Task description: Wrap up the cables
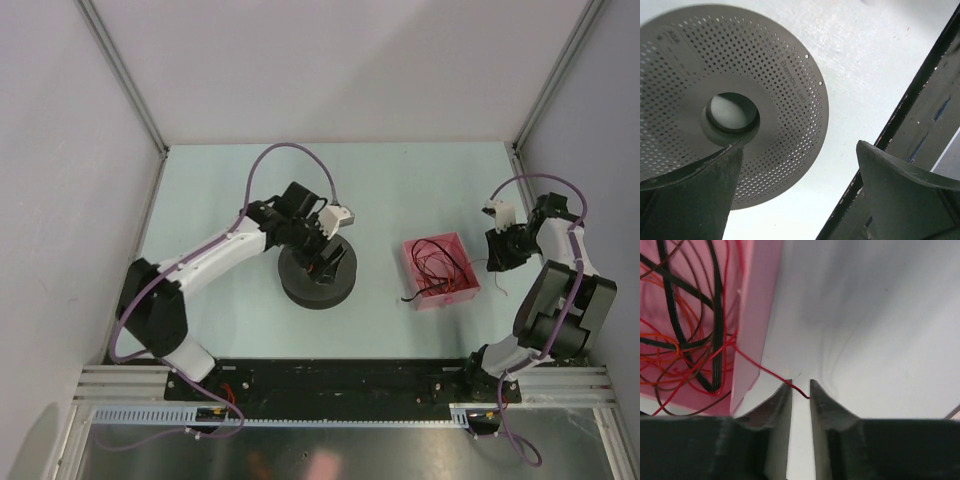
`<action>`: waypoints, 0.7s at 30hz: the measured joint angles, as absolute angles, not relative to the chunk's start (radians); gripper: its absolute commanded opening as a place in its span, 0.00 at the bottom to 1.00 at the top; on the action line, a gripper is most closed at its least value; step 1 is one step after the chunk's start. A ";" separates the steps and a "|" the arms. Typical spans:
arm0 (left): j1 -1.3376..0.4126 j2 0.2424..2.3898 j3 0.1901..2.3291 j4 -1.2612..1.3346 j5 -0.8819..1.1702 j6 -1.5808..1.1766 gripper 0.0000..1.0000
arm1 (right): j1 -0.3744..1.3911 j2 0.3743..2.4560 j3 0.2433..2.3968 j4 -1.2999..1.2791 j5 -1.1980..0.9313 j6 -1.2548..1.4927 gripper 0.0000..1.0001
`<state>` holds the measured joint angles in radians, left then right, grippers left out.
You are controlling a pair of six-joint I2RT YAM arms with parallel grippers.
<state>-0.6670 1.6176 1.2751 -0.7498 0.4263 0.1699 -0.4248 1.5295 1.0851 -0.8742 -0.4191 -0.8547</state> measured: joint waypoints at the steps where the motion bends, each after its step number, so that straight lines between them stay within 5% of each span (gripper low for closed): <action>1: -0.667 1.595 1.275 -0.750 0.426 0.181 0.99 | -0.416 1.535 1.085 -0.874 -0.422 -0.865 0.06; 7: -0.667 1.517 1.327 -0.752 0.426 0.236 1.00 | -0.361 1.494 1.085 -0.902 -0.448 -0.895 0.00; 12: -0.667 1.524 1.441 -0.735 0.470 0.268 0.99 | -0.360 1.264 1.100 -0.905 -0.498 -0.873 0.00; 21: -0.739 1.763 1.799 -0.653 0.563 0.260 0.99 | -0.344 1.087 1.277 -0.842 -0.656 -0.690 0.00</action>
